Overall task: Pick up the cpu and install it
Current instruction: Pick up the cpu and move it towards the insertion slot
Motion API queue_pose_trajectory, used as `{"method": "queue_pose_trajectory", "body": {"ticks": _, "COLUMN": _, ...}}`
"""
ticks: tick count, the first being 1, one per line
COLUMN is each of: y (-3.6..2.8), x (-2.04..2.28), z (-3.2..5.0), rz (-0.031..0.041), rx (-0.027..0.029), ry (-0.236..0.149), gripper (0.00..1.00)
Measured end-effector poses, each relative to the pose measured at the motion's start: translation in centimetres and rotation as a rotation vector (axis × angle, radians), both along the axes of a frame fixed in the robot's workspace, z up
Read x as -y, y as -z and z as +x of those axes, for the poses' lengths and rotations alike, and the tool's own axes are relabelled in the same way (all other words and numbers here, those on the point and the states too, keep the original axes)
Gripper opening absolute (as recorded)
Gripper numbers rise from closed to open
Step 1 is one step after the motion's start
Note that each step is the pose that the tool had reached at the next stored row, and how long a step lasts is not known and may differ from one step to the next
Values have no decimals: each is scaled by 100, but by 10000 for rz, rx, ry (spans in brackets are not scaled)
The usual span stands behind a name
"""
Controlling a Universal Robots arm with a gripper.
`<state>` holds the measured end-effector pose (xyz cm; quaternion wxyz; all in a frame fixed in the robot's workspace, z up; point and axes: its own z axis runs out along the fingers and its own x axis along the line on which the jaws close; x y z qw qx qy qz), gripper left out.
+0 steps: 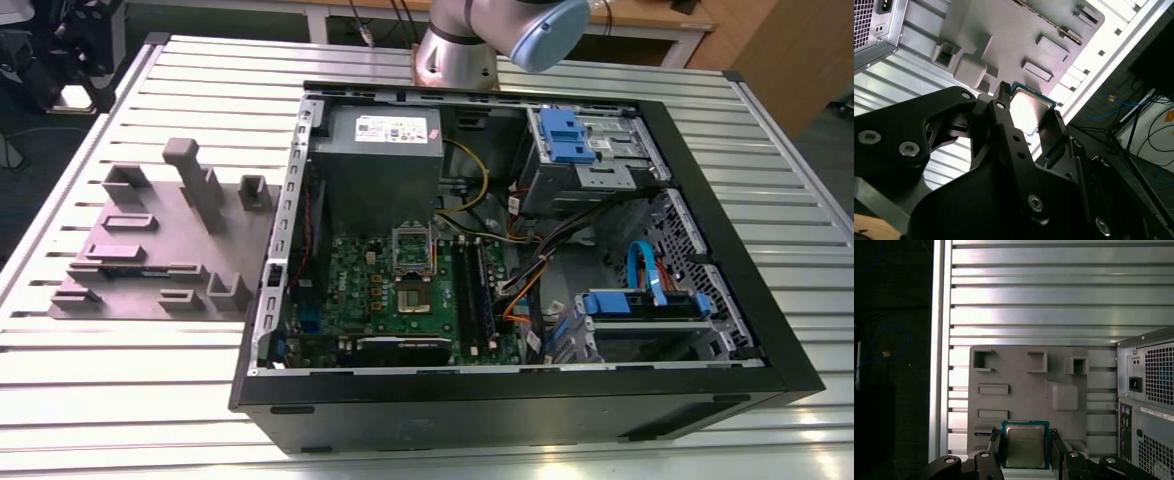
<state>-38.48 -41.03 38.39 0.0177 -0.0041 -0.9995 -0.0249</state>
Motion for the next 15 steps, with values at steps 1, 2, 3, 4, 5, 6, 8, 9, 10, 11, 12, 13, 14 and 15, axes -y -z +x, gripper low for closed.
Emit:
{"method": "queue_pose_trajectory", "body": {"ticks": 1, "y": 0, "x": 0, "z": 0, "rz": 0, "rx": 0, "ry": 1, "gripper": 47}}
{"method": "queue_pose_trajectory", "body": {"ticks": 2, "y": 0, "x": 0, "z": 1, "rz": 0, "rx": 1, "ry": 1, "gripper": 47}}
{"method": "queue_pose_trajectory", "body": {"ticks": 3, "y": 0, "x": 0, "z": 1, "rz": 0, "rx": 1, "ry": 1, "gripper": 47}}
{"method": "queue_pose_trajectory", "body": {"ticks": 4, "y": 0, "x": 0, "z": 3, "rz": 0, "rx": 0, "ry": 0, "gripper": 47}}
{"method": "queue_pose_trajectory", "body": {"ticks": 5, "y": 0, "x": 0, "z": 4, "rz": 0, "rx": 0, "ry": 0, "gripper": 47}}
{"method": "queue_pose_trajectory", "body": {"ticks": 6, "y": 0, "x": 0, "z": 6, "rz": 0, "rx": 1, "ry": 0, "gripper": 47}}
{"method": "queue_pose_trajectory", "body": {"ticks": 8, "y": 0, "x": 0, "z": 9, "rz": 0, "rx": 0, "ry": 0, "gripper": 47}}
{"method": "queue_pose_trajectory", "body": {"ticks": 9, "y": 0, "x": 0, "z": 10, "rz": 0, "rx": -1, "ry": 0, "gripper": 47}}
{"method": "queue_pose_trajectory", "body": {"ticks": 10, "y": 0, "x": 0, "z": 11, "rz": 0, "rx": 0, "ry": 1, "gripper": 47}}
{"method": "queue_pose_trajectory", "body": {"ticks": 11, "y": 0, "x": 0, "z": 14, "rz": 0, "rx": 0, "ry": 0, "gripper": 47}}
{"method": "queue_pose_trajectory", "body": {"ticks": 12, "y": 0, "x": 0, "z": 15, "rz": 0, "rx": 0, "ry": 0, "gripper": 47}}
{"method": "queue_pose_trajectory", "body": {"ticks": 13, "y": 0, "x": 0, "z": 19, "rz": 0, "rx": 0, "ry": 0, "gripper": 47}}
{"method": "queue_pose_trajectory", "body": {"ticks": 14, "y": 0, "x": 0, "z": 26, "rz": 0, "rx": 0, "ry": 0, "gripper": 47}}
{"method": "queue_pose_trajectory", "body": {"ticks": 15, "y": 0, "x": 0, "z": 27, "rz": 0, "rx": 0, "ry": 0, "gripper": 47}}
